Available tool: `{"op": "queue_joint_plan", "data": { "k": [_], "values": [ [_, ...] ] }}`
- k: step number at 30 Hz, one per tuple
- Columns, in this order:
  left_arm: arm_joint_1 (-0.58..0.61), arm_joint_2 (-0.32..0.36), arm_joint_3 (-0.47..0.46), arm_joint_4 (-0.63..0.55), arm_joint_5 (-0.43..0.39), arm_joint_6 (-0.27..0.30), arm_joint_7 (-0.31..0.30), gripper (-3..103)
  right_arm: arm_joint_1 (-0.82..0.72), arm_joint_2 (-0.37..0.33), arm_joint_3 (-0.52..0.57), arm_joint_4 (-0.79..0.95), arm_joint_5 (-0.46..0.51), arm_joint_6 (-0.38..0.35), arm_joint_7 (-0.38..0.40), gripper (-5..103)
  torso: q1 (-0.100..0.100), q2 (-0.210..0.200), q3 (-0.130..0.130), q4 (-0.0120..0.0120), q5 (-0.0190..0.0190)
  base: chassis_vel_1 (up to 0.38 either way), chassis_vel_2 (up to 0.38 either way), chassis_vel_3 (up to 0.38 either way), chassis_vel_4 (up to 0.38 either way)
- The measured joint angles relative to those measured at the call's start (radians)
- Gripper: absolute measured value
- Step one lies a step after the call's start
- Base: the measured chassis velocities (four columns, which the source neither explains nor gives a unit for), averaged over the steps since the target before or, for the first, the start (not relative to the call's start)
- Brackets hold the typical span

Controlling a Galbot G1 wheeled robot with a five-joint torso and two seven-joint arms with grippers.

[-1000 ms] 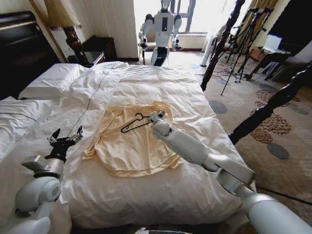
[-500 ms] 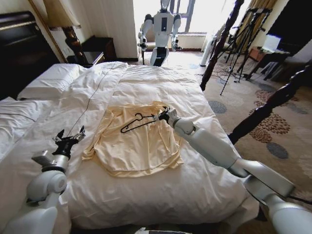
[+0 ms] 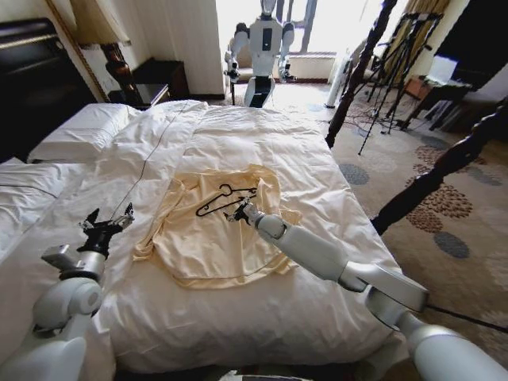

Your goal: Pick up the clothes from the bed and hang them on the clothes hanger.

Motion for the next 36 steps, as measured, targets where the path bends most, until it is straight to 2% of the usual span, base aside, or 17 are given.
{"op": "queue_joint_plan", "data": {
  "k": [2, 4, 5, 7, 9, 10, 11, 13, 16, 19, 22, 23, 24, 26, 29, 32, 36],
  "values": [
    [-0.004, 0.001, 0.004, 0.005, -0.002, -0.001, 0.007, 100, -0.002, 0.015, 0.003, -0.028, -0.018, 0.016, 0.003, 102, 0.0, 0.0, 0.0, 0.0, 0.0, 0.0, 0.0, 0.0, 0.0],
    [-0.002, -0.002, 0.004, 0.008, -0.003, -0.007, 0.017, 100, -0.005, 0.05, 0.018, -0.08, -0.048, 0.031, 0.008, 93, 0.0, 0.0, 0.0, 0.0002, 0.0001, 0.0, 0.0, 0.0, 0.0],
    [-0.002, -0.002, 0.004, 0.008, -0.003, -0.007, 0.017, 100, -0.005, 0.05, 0.018, -0.08, -0.048, 0.031, 0.008, 93, 0.0, 0.0, 0.0, 0.0002, 0.0001, 0.0, 0.0, 0.0, 0.0],
    [0.002, -0.004, 0.004, 0.01, -0.003, -0.012, 0.025, 100, -0.008, 0.087, 0.034, -0.138, -0.065, 0.055, 0.015, 83, 0.0, 0.0, 0.0, 0.0001, 0.0004, 0.0, 0.0, 0.0, 0.0],
    [0.002, -0.004, 0.004, 0.011, -0.003, -0.013, 0.027, 100, -0.009, 0.095, 0.039, -0.153, -0.072, 0.064, 0.015, 83, 0.0, 0.0, 0.0, 0.0, 0.0003, 0.0, 0.0, 0.0, 0.0],
    [0.001, -0.002, 0.004, 0.012, -0.003, -0.015, 0.033, 100, -0.009, 0.123, 0.058, -0.204, -0.1, 0.087, 0.013, 72, 0.0, 0.0, 0.0, 0.0003, 0.0003, 0.0, 0.0, 0.0, 0.0],
    [-0.001, 0.0, 0.005, 0.013, -0.002, -0.016, 0.035, 100, -0.009, 0.135, 0.069, -0.226, -0.11, 0.092, 0.008, 66, 0.0, 0.0, 0.0, 0.0006, 0.0002, 0.0, 0.0, 0.0, 0.0],
    [-0.002, 0.002, 0.006, 0.013, -0.002, -0.016, 0.036, 100, -0.009, 0.144, 0.077, -0.242, -0.115, 0.092, 0.005, 66, 0.0, 0.0, 0.0, 0.0006, 0.0001, 0.0, 0.0, 0.0, 0.0],
    [-0.006, 0.004, 0.012, 0.017, 0.0, -0.016, 0.038, 100, -0.01, 0.162, 0.099, -0.274, -0.133, 0.1, -0.002, 50, 0.0, 0.0, 0.0, 0.0002, 0.0002, 0.0, 0.0, 0.0, 0.0],
    [-0.006, 0.004, 0.015, 0.021, 0.0, -0.017, 0.039, 100, -0.012, 0.17, 0.106, -0.289, -0.145, 0.102, -0.008, 44, 0.0, 0.0, 0.0, 0.0001, 0.0003, 0.0, 0.0, 0.0, 0.0],
    [-0.006, 0.002, 0.017, 0.026, 0.001, -0.019, 0.039, 100, -0.016, 0.19, 0.126, -0.323, -0.17, 0.121, -0.011, 30, 0.0, 0.0, 0.0, 0.0002, 0.0003, 0.0, 0.0, 0.0, 0.0],
    [-0.006, 0.002, 0.017, 0.026, 0.001, -0.019, 0.039, 100, -0.016, 0.19, 0.126, -0.323, -0.17, 0.121, -0.011, 30, 0.0, 0.0, 0.0, 0.0002, 0.0003, 0.0, 0.0, 0.0, 0.0],
    [-0.005, 0.003, 0.017, 0.027, 0.001, -0.019, 0.04, 100, -0.017, 0.198, 0.132, -0.334, -0.179, 0.13, -0.011, 24, 0.0, 0.0, 0.0, 0.0004, 0.0003, 0.0, 0.0, 0.0, 0.0],
    [-0.005, 0.007, 0.017, 0.031, 0.001, -0.021, 0.041, 100, -0.019, 0.21, 0.143, -0.352, -0.206, 0.157, -0.007, 19, 0.0, 0.0, 0.0, 0.0003, 0.0003, 0.0, 0.0, 0.0, 0.0],
    [-0.004, 0.01, 0.017, 0.034, 0.001, -0.022, 0.042, 100, -0.022, 0.216, 0.149, -0.354, -0.233, 0.178, 0.002, 19, 0.0, 0.0, 0.0, 0.0002, 0.0002, 0.0, 0.0, 0.0, 0.0],
    [-0.004, 0.011, 0.018, 0.035, 0.001, -0.023, 0.044, 100, -0.026, 0.218, 0.144, -0.341, -0.256, 0.189, 0.022, 3, 0.0, 0.0, 0.0, 0.0002, 0.0002, 0.0, 0.0, 0.0, 0.0],
    [-0.006, 0.01, 0.022, 0.036, 0.001, -0.023, 0.046, 100, -0.029, 0.221, 0.132, -0.324, -0.28, 0.198, 0.045, -1, 0.0, 0.0, 0.0, 0.0001, 0.0002, 0.0, 0.0, 0.0, 0.0]
  ]
}}
